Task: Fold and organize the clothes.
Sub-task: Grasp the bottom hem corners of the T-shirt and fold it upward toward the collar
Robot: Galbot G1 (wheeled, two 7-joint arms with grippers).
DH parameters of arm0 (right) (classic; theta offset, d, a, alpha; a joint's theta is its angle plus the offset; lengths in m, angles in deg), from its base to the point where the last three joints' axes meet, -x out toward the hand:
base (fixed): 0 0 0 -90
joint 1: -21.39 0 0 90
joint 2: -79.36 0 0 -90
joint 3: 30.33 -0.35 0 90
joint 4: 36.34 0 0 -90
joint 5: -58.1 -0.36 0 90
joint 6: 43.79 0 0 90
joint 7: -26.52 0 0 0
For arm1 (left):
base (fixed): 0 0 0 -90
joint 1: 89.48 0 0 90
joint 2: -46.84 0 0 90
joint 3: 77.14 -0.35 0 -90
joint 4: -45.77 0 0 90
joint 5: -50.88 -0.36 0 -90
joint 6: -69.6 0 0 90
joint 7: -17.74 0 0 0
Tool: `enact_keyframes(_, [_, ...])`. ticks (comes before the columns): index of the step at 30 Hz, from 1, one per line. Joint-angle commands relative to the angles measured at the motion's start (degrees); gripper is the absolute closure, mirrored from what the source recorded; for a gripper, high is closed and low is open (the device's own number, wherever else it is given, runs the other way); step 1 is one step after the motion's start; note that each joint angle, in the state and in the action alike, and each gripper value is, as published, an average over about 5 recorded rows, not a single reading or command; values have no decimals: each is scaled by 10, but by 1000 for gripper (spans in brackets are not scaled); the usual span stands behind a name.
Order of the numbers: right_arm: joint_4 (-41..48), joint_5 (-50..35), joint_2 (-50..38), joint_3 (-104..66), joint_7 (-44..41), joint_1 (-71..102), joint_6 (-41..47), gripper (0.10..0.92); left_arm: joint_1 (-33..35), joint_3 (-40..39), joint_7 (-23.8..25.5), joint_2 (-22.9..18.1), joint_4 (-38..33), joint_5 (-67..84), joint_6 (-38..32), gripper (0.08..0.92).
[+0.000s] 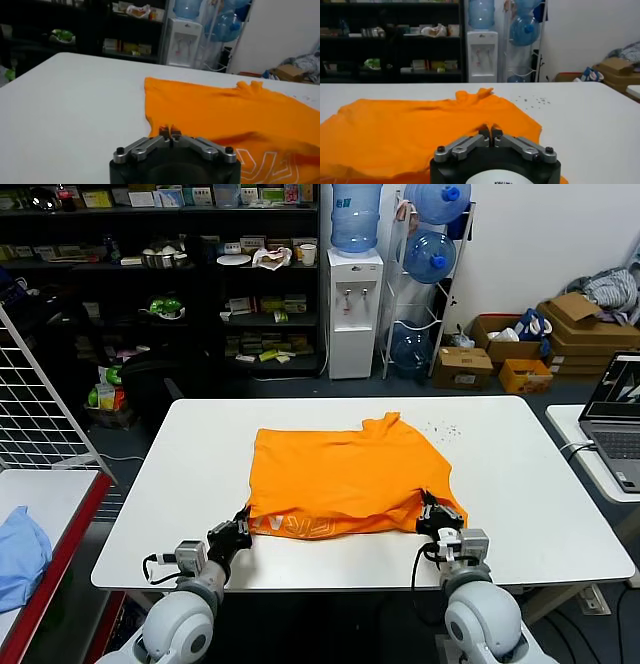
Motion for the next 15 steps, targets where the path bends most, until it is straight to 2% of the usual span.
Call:
enact_keyframes(1, [44,-28,-14,24,13,-74,25,901,-111,-44,-6,-9,81,18,4,904])
enact_keyframes(4, [46,-28,-12,22,5,-72,23,901,-113,-46,-7,-11,85,17,6,904])
enact_keyframes(7, [50,-24,-7,20,-11,-71,16,863,-116,-46,-8,-13,88,16,7,879])
enact_keyframes(15, [57,10,-3,1,-76,-53,-37,634,-98,-34,-8,-7,73,16,8,658])
